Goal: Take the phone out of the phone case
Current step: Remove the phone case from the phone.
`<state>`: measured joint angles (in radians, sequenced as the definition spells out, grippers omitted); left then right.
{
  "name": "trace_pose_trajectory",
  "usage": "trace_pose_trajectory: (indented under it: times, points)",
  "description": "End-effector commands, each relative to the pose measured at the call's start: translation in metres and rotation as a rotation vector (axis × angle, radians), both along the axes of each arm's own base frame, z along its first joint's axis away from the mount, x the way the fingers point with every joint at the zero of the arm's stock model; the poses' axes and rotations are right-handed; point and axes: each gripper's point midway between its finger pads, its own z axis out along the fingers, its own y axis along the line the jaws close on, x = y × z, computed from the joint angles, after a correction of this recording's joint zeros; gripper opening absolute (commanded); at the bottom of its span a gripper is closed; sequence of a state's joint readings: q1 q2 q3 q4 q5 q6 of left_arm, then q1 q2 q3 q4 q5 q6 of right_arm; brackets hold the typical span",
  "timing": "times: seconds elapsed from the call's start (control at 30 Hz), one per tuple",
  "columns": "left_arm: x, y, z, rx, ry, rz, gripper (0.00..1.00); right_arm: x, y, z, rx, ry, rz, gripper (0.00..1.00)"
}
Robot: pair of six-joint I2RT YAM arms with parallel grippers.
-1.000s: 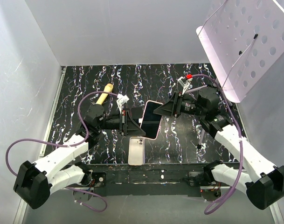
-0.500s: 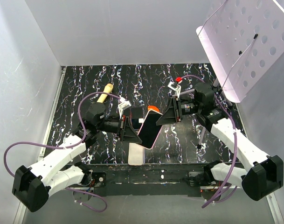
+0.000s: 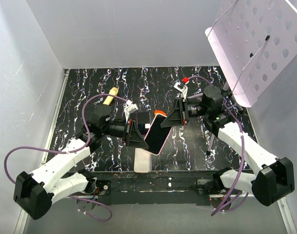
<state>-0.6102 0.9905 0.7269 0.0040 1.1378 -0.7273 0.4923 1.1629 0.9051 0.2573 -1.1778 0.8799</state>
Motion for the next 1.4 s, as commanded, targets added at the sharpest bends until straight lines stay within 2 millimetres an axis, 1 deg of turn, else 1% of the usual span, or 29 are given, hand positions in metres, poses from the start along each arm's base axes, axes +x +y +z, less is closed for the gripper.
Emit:
trace_pose_trajectory:
  times: [0.0,0.03,0.07,0.13,0.2,0.23,0.27,0.3,0.33,0.37,0.47,0.63,0.7,0.8,0.87,0.97,1.1,1.17,1.27,1.3,1.33,1.37]
  points:
    - [0.0,0.0,0.026,-0.056,-0.092,-0.005,0.0,0.005,0.006,0.017,0.076,-0.035,-0.03,0.04]
    - [0.0,0.0,0.026,-0.051,-0.084,0.006,0.0,0.004,0.006,0.019,0.086,-0.036,-0.034,0.01]
    - [0.003,0.001,0.024,-0.027,-0.057,0.03,0.07,0.007,0.005,0.019,0.088,-0.023,-0.057,0.01]
    - [0.004,0.001,0.02,-0.002,-0.034,0.06,0.32,0.011,0.003,0.023,0.1,-0.024,-0.099,0.01]
    - [0.0,0.004,0.02,-0.006,-0.024,0.063,0.46,0.015,0.0,0.027,0.104,-0.006,-0.135,0.01]
    - [-0.002,0.006,0.02,-0.009,-0.026,0.068,0.51,0.017,-0.002,0.028,0.103,0.001,-0.144,0.01]
    - [-0.004,0.008,0.022,-0.017,-0.04,0.077,0.53,0.017,-0.004,0.029,0.105,0.007,-0.143,0.01]
    - [-0.007,0.01,0.024,-0.024,-0.052,0.081,0.53,0.016,-0.005,0.03,0.111,0.001,-0.139,0.01]
    - [-0.008,0.012,0.025,-0.028,-0.065,0.092,0.53,0.015,-0.005,0.032,0.112,0.002,-0.133,0.01]
    - [-0.009,0.013,0.025,-0.027,-0.069,0.093,0.5,0.015,-0.006,0.032,0.111,0.003,-0.131,0.01]
    - [-0.011,0.013,0.028,-0.029,-0.065,0.075,0.38,0.015,-0.005,0.032,0.109,0.001,-0.122,0.01]
    - [-0.007,0.009,0.03,-0.031,-0.065,0.061,0.34,0.01,-0.006,0.033,0.111,-0.014,-0.098,0.01]
    - [-0.007,0.007,0.032,-0.044,-0.063,0.044,0.26,0.008,-0.007,0.034,0.11,-0.029,-0.094,0.01]
    - [-0.007,0.005,0.036,-0.073,-0.079,0.012,0.08,0.007,-0.008,0.032,0.095,-0.035,-0.092,0.01]
    - [-0.012,0.006,0.038,-0.096,-0.1,-0.038,0.0,0.007,-0.008,0.03,0.091,-0.027,-0.08,0.01]
    - [-0.023,0.01,0.05,-0.187,-0.213,-0.109,0.0,0.006,-0.005,0.032,0.102,-0.017,-0.056,0.01]
    - [-0.039,0.019,0.08,-0.362,-0.416,-0.155,0.0,0.002,0.001,0.035,0.111,-0.006,-0.006,0.01]
    - [-0.045,0.022,0.096,-0.449,-0.503,-0.168,0.0,-0.003,0.007,0.039,0.127,-0.021,0.026,0.01]
    - [-0.044,0.02,0.108,-0.532,-0.524,-0.181,0.0,-0.013,0.014,0.049,0.181,-0.046,0.065,0.01]
    - [-0.041,0.018,0.108,-0.545,-0.49,-0.186,0.0,-0.017,0.016,0.054,0.211,-0.061,0.078,0.01]
    - [-0.042,0.019,0.109,-0.564,-0.458,-0.197,0.0,-0.018,0.019,0.059,0.236,-0.067,0.079,0.01]
    - [-0.036,0.014,0.105,-0.552,-0.42,-0.192,0.0,-0.021,0.02,0.065,0.265,-0.073,0.086,0.01]
